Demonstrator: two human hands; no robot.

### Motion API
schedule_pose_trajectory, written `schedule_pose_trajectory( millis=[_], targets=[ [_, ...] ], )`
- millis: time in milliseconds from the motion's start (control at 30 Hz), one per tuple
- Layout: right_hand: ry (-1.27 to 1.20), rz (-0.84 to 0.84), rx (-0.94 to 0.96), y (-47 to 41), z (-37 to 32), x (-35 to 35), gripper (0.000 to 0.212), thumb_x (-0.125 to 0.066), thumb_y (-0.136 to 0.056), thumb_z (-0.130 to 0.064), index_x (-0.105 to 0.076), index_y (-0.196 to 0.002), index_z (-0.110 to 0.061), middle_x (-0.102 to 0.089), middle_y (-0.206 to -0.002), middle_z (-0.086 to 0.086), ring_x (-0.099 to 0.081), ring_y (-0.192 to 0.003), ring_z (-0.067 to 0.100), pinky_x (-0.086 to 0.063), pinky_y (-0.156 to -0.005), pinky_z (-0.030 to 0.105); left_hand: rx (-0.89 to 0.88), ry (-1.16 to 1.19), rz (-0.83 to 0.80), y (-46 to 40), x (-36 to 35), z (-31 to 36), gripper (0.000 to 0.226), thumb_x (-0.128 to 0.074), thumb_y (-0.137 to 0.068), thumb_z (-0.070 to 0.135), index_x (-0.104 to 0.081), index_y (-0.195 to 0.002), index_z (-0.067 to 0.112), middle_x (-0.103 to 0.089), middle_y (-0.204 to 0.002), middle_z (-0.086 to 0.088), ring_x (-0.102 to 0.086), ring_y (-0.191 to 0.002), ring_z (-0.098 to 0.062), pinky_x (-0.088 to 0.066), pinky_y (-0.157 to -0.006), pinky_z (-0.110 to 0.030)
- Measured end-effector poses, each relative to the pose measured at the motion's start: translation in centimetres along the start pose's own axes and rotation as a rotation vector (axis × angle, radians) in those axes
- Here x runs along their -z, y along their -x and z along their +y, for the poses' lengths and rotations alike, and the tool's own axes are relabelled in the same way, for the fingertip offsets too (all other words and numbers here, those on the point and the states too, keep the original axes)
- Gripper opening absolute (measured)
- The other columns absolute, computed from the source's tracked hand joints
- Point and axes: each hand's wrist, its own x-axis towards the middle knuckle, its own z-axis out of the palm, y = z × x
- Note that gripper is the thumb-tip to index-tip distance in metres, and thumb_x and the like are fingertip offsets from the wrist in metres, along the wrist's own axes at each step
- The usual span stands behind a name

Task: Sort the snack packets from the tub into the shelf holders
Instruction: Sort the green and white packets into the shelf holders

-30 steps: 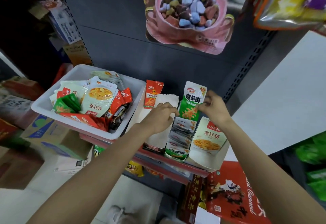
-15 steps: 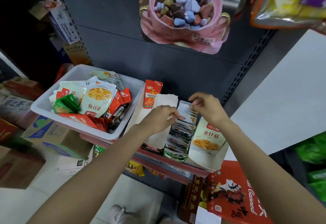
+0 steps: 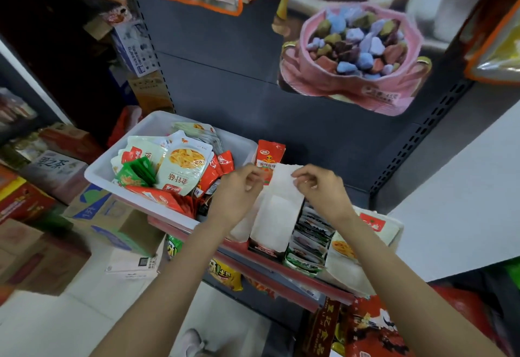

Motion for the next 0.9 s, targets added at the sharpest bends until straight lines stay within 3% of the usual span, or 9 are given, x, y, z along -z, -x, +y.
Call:
schedule_pose_trajectory(
  millis=[100,200,300,367,433,567,667,800,900],
  targets=[
    [-0.147,-0.047,0.007,-0.8,-2.5,-3.3,0.015,-0.058,-0.089,-0.009,-0.067,-0.099,-0.015,-0.062,-0.083,-0.011,-0.057,-0.077,0.003,-0.04,-0.068,0.007,0.08,-0.062,0.175,0.2,3.9,-2.2,0.016,-0.058,-0.089,0.011,-0.066,-0.103,0.013,-0.067,-0.092,0.005,-0.061,-0.085,-0.009,-0.044,-0.073,-0.015],
    [-0.211,-0.059,0.014,-2.2,-5.3,-7.7,0.017,-0.056,-0.088,-0.006,-0.066,-0.102,-0.01,-0.066,-0.088,-0.001,-0.06,-0.081,0.01,-0.043,-0.072,0.011,0.14,-0.117,0.305,-0.2,8.2,-5.4,0.017,-0.055,-0.09,0.009,-0.065,-0.104,0.011,-0.067,-0.099,-0.002,-0.061,-0.091,-0.016,-0.045,-0.078,-0.022],
    [-0.22,-0.12,0.017,-4.3,-8.6,-12.5,0.02,-0.056,-0.09,-0.008,-0.062,-0.109,-0.008,-0.063,-0.089,0.0,-0.059,-0.083,0.011,-0.044,-0.077,0.019,0.235,-0.198,0.325,-1.1,12.6,-9.5,0.024,-0.051,-0.092,0.008,-0.062,-0.113,0.007,-0.064,-0.112,-0.007,-0.058,-0.103,-0.024,-0.044,-0.087,-0.03],
    [-0.21,-0.183,0.039,-5.7,-10.9,-15.7,0.024,-0.056,-0.09,-0.01,-0.057,-0.114,-0.007,-0.059,-0.089,-0.003,-0.055,-0.083,0.009,-0.045,-0.083,0.027,0.279,-0.27,0.264,-2.0,15.5,-12.9,0.03,-0.052,-0.09,0.006,-0.059,-0.119,0.006,-0.061,-0.119,-0.013,-0.056,-0.11,-0.031,-0.044,-0.092,-0.038],
    [-0.184,-0.246,0.036,-7.1,-13.4,-18.5,0.03,-0.054,-0.092,-0.013,-0.053,-0.121,-0.005,-0.061,-0.105,0.002,-0.056,-0.097,0.016,-0.043,-0.093,0.034,0.312,-0.299,0.124,-2.7,17.7,-15.6,0.038,-0.052,-0.09,0.005,-0.054,-0.128,0.008,-0.055,-0.128,-0.015,-0.052,-0.116,-0.034,-0.043,-0.097,-0.04],
    [-0.057,-0.379,-0.021,-9.2,-17.2,-23.1,0.041,-0.045,-0.098,-0.021,-0.042,-0.137,-0.009,-0.048,-0.14,0.01,-0.044,-0.128,0.026,-0.035,-0.107,0.036,0.271,-0.335,-0.159,-3.6,20.5,-18.8,0.04,-0.051,-0.095,0.013,-0.05,-0.134,0.011,-0.051,-0.137,-0.01,-0.048,-0.124,-0.026,-0.035,-0.095,-0.025],
    [0.043,-0.406,-0.051,-10.4,-18.2,-25.7,0.034,-0.038,-0.1,-0.017,-0.055,-0.125,-0.003,-0.054,-0.131,0.016,-0.049,-0.122,0.031,-0.037,-0.098,0.034,0.178,-0.299,-0.258,-4.0,21.5,-19.6,0.037,-0.05,-0.096,0.014,-0.051,-0.133,0.011,-0.055,-0.131,-0.008,-0.051,-0.119,-0.023,-0.03,-0.079,-0.012],
    [0.066,-0.28,-0.091,-10.8,-18.1,-27.2,0.026,-0.047,-0.095,-0.008,-0.068,-0.11,-0.005,-0.064,-0.119,0.013,-0.057,-0.111,0.029,-0.041,-0.092,0.029,0.114,-0.236,-0.285,-4.1,22.1,-20.6,0.035,-0.053,-0.094,0.01,-0.055,-0.129,0.011,-0.058,-0.129,-0.006,-0.054,-0.117,-0.021,-0.032,-0.082,-0.011],
    [0.018,-0.157,-0.093,-10.5,-18.0,-26.4,0.026,-0.046,-0.093,-0.003,-0.07,-0.103,-0.005,-0.067,-0.111,0.013,-0.06,-0.104,0.028,-0.045,-0.091,0.031,0.154,-0.192,-0.168,-4.0,22.1,-20.5,0.036,-0.057,-0.092,0.012,-0.056,-0.127,0.01,-0.056,-0.128,-0.007,-0.051,-0.118,-0.02,-0.035,-0.088,-0.017]
  ],
)
